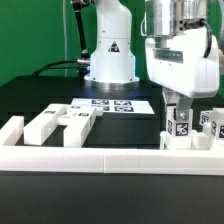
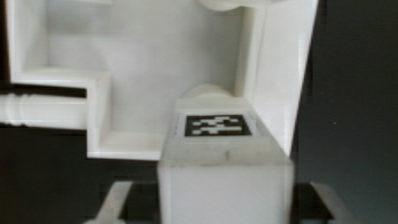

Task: Assemble chair

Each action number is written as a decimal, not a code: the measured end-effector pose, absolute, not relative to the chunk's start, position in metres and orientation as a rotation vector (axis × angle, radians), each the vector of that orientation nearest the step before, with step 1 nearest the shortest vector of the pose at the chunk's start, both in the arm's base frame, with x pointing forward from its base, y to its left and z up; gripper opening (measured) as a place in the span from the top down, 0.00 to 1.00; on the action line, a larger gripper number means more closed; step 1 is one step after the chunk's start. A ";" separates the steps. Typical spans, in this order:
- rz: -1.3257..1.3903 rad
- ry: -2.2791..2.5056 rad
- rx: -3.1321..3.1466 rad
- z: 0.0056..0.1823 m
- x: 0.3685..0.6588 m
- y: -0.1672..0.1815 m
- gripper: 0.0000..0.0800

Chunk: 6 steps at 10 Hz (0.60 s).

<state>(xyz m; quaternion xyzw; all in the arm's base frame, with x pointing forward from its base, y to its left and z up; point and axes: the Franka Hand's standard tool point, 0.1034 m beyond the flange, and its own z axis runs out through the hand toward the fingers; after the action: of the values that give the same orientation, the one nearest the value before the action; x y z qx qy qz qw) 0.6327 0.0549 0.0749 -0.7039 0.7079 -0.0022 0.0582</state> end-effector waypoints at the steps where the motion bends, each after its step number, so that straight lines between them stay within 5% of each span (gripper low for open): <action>1: 0.010 2.240 -2.021 0.075 0.633 0.056 0.64; 6: 0.056 2.557 -1.581 0.074 0.634 0.056 0.64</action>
Offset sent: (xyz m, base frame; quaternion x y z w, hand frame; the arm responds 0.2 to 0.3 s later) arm -0.0016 0.0028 -0.0050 -0.0098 -0.0046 0.2433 0.9699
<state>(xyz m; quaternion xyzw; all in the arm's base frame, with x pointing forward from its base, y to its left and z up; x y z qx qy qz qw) 0.6337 0.0558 0.0745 -0.5246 0.8484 0.0185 0.0674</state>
